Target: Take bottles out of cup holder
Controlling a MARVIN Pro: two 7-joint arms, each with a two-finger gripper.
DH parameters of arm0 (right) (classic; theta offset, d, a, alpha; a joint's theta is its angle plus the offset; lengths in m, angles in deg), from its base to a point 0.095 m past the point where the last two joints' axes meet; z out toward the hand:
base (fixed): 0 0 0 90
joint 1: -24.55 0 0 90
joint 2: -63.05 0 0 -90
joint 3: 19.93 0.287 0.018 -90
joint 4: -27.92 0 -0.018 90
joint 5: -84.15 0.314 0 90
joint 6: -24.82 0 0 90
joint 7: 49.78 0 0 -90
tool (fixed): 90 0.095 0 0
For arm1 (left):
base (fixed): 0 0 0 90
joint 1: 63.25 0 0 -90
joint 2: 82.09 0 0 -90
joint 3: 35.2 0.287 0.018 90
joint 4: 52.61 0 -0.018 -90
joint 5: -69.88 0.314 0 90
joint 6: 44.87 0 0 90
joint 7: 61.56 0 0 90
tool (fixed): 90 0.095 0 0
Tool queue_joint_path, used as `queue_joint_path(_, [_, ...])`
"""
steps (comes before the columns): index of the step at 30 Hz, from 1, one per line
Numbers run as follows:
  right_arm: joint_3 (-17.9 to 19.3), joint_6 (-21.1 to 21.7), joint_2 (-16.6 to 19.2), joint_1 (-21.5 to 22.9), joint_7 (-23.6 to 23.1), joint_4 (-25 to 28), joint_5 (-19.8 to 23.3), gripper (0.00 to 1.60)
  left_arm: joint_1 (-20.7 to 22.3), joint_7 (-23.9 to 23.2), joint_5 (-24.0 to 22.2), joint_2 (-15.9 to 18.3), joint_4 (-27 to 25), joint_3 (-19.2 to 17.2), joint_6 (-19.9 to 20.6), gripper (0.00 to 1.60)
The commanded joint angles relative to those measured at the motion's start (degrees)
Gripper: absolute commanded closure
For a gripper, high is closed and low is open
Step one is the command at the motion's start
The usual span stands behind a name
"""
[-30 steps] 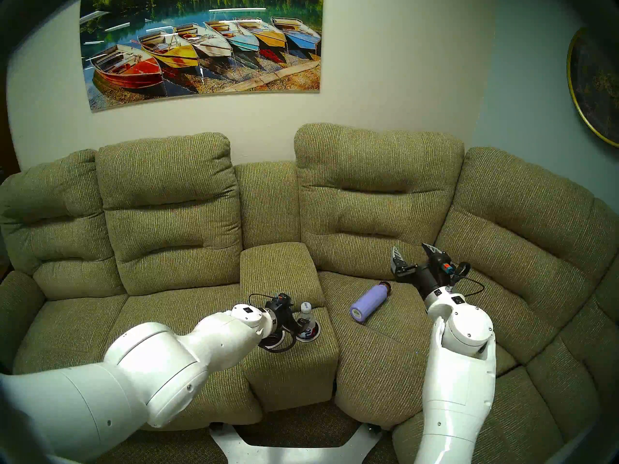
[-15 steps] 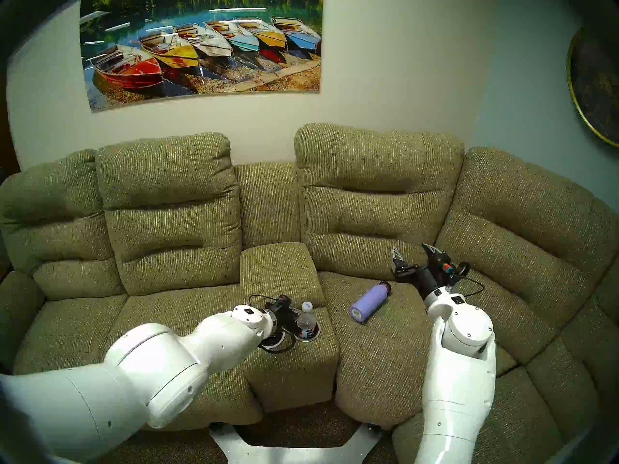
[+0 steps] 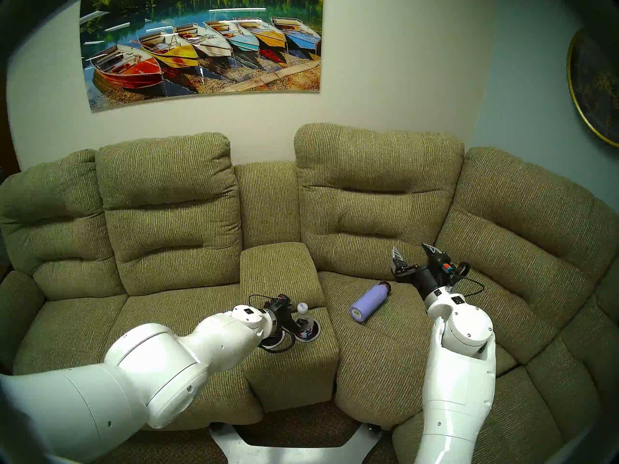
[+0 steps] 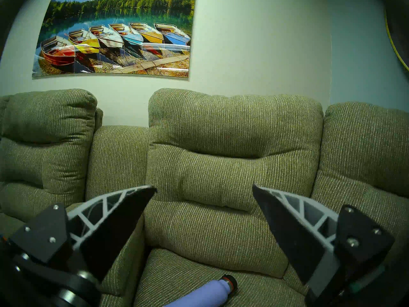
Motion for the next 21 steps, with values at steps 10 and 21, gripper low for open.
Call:
queue_joint_path(10, [-0.09,-0.27,0.1,0.61,-0.01,1.09,0.16,0.0,0.84,-0.91,-0.12,-0.71,-0.72,-0.36,0.08,0.0])
queue_joint_path(21, [-0.09,-0.27,0.12,0.62,-0.01,1.04,0.15,0.0,1.28,-0.76,0.15,-1.91,-0.81,-0.23,0.78,0.0])
